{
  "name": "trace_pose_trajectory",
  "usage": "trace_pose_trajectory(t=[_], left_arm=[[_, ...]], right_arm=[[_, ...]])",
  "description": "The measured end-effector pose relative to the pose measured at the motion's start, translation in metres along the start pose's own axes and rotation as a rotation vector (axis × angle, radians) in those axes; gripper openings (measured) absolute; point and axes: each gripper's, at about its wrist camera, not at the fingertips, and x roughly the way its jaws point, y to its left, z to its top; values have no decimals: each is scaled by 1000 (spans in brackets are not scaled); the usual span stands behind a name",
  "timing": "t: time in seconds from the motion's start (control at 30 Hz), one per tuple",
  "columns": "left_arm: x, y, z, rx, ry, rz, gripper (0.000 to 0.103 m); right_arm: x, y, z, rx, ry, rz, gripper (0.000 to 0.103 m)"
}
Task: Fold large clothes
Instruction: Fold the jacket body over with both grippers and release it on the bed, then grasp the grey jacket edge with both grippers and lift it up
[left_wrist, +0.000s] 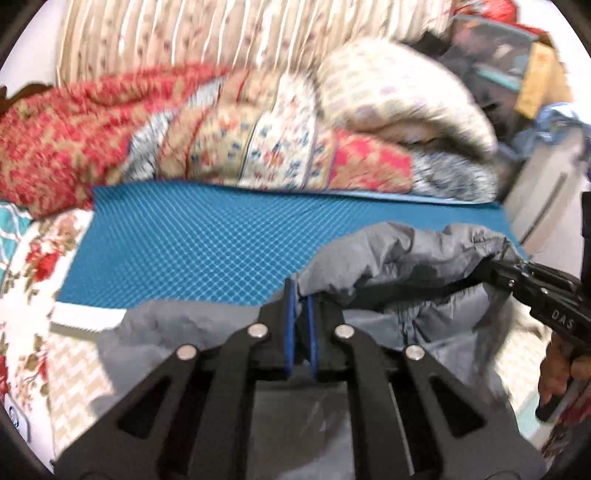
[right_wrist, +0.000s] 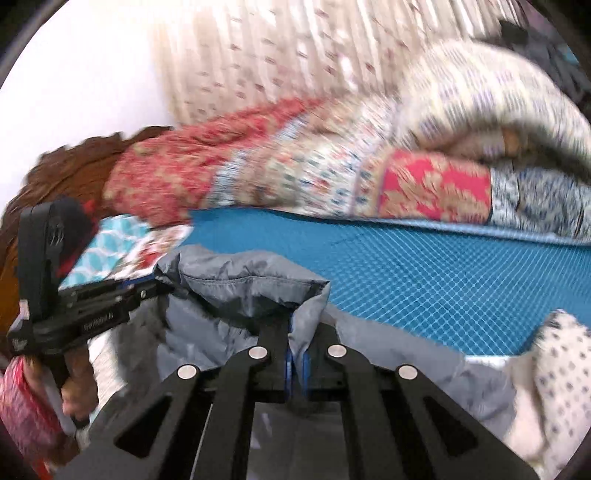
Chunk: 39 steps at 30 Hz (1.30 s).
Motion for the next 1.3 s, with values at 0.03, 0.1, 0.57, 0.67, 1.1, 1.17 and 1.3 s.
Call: trace_pose_trajectory(t=[0.03, 0.1, 0.57, 0.67, 1.1, 1.17, 1.3], left_arm=[[-24, -5, -13, 15, -27, -8, 6], [-69, -16, -46, 63, -65, -8, 6], [-93, -32, -275, 85, 355, 104, 7], [-104, -21, -282, -65, 377, 29, 7], [-150, -37, -219, -30, 77, -113, 7], [-108, -35, -228, -35, 193, -92, 7], [-61, -30, -242, -47, 273, -42, 7]], right_arm=[[-17, 10, -8, -24, -8, 12, 89], [-52, 34, -36, -72, -8, 41, 89], [-78, 102, -246, -70, 177, -68, 88], [-55, 96, -257, -40, 183, -128, 88], [-90, 110, -267, -129, 88, -203, 76], [-107, 108, -271, -143, 76, -221, 68], [-151, 96, -277, -142, 45, -281, 58]])
